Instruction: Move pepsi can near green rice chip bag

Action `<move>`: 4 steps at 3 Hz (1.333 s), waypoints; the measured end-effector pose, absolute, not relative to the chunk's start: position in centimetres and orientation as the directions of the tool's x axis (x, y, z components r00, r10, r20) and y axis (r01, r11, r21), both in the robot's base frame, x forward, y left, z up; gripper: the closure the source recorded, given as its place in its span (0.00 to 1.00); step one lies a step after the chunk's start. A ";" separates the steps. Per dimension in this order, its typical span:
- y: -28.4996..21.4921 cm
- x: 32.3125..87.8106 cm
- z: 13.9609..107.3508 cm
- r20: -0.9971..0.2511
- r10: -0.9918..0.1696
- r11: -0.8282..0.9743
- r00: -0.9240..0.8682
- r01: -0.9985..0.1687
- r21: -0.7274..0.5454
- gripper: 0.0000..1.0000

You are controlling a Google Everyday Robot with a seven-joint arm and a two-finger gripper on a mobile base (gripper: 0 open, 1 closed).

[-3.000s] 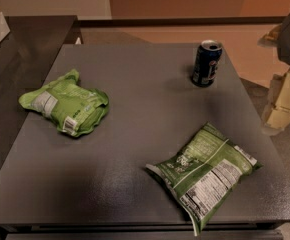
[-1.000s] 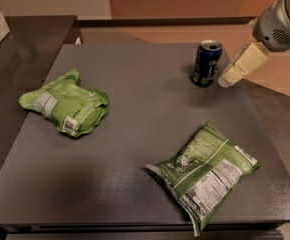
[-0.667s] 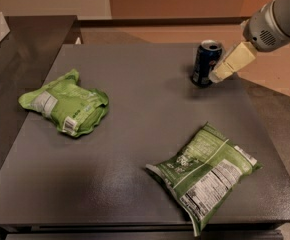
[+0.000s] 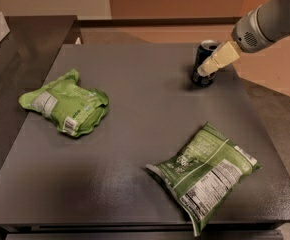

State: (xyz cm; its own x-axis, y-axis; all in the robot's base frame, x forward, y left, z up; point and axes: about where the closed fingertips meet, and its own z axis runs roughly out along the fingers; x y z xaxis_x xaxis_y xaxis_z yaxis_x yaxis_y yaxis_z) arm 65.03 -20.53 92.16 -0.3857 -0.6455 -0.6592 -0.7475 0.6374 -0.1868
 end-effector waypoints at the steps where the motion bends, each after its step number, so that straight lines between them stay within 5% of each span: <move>1: -20.6 66.1 91.4 -0.671 -0.613 0.667 -0.416 -0.728 -0.158 0.00; 4: -18.6 66.4 90.6 -0.674 -0.601 0.639 -0.429 -0.765 -0.083 0.64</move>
Offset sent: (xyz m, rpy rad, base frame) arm 0.0203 0.0062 -0.0167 0.0778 0.0670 -0.0395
